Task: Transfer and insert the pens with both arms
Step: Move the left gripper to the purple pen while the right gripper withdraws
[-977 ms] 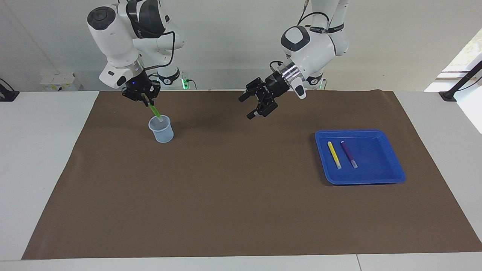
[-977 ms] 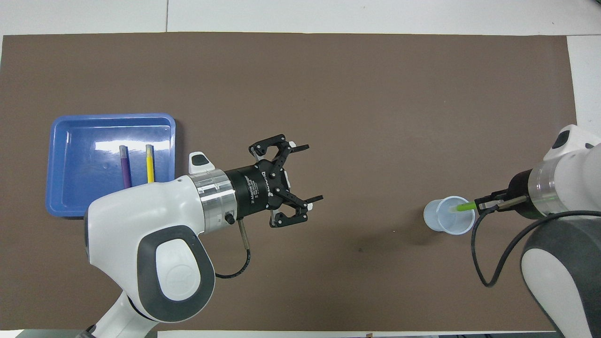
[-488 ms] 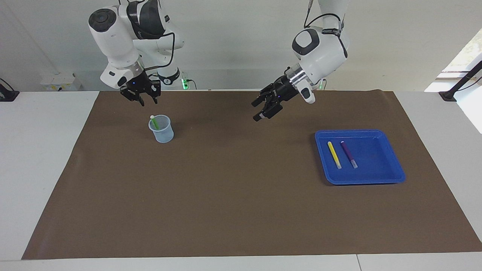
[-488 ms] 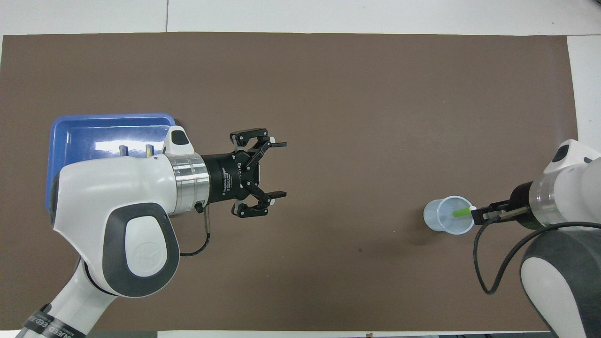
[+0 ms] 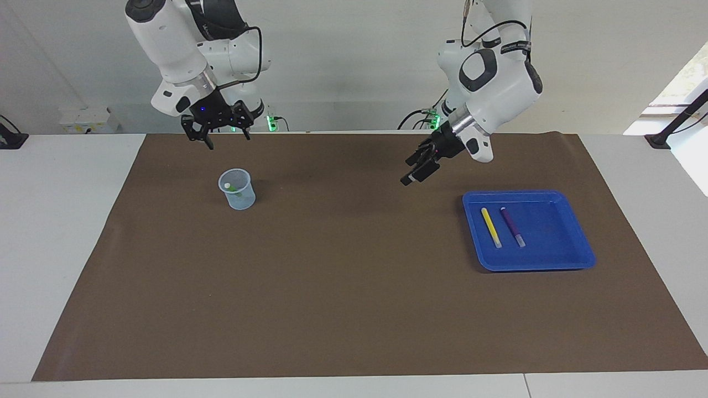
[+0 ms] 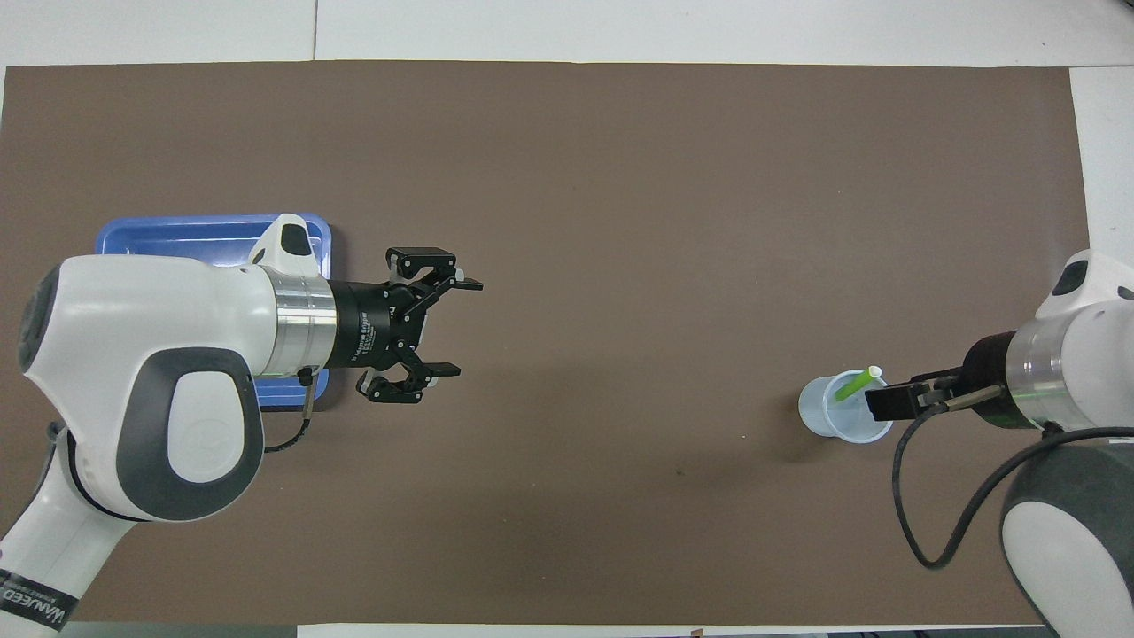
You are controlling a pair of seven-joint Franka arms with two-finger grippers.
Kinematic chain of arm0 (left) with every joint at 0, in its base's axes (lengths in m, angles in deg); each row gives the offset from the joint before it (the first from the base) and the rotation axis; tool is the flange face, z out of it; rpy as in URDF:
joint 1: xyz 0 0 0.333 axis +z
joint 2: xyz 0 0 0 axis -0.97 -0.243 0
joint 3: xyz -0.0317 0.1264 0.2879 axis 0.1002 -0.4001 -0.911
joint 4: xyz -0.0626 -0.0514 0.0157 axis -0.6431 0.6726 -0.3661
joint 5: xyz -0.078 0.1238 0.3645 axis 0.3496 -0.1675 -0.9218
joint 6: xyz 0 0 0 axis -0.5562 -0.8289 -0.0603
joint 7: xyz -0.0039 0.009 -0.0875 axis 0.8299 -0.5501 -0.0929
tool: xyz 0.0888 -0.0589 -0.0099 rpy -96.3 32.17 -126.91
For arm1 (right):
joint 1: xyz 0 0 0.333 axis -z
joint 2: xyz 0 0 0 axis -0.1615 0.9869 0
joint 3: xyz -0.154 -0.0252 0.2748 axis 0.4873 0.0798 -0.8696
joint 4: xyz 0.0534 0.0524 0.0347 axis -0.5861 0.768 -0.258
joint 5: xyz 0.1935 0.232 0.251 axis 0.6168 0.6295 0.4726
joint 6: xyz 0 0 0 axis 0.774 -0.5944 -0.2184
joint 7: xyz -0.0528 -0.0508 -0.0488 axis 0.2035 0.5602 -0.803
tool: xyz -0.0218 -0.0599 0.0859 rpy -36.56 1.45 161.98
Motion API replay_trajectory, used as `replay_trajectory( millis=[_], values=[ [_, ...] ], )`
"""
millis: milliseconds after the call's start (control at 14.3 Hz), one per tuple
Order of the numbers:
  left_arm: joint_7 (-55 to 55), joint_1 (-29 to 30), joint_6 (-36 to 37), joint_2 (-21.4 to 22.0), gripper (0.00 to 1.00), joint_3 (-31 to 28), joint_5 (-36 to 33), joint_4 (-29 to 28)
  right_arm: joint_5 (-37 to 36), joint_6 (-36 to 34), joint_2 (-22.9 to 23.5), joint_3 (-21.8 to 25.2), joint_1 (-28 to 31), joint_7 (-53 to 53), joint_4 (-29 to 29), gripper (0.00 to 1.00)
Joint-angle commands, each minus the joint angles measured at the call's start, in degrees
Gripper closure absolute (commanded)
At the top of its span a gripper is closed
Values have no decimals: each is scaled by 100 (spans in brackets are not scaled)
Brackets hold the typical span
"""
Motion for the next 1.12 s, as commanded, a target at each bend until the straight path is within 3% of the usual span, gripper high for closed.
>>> replay_trajectory(
  millis=[0, 279, 558, 837, 1047],
  values=[
    [242, 210, 338, 38, 0, 30, -499, 55, 1062, 69, 22, -19, -1, -994, -102, 0],
    [1716, 834, 963, 3, 0, 21, -1483, 222, 1969, 482, 13, -28, -185, -2350, -49, 0],
    [3465, 1370, 955, -338, 0, 30, -2951, 301, 2463, 1131, -13, -37, -799, -3345, 100, 0],
    [5041, 1969, 631, -980, 0, 30, -4103, 573, 2463, 2222, 22, -37, -1494, -3907, 311, 0],
    [5279, 2223, -19, -1428, 0, 30, -4649, 618, 3172, 2977, 461, -90, -2037, -4021, 373, 0]
  ],
)
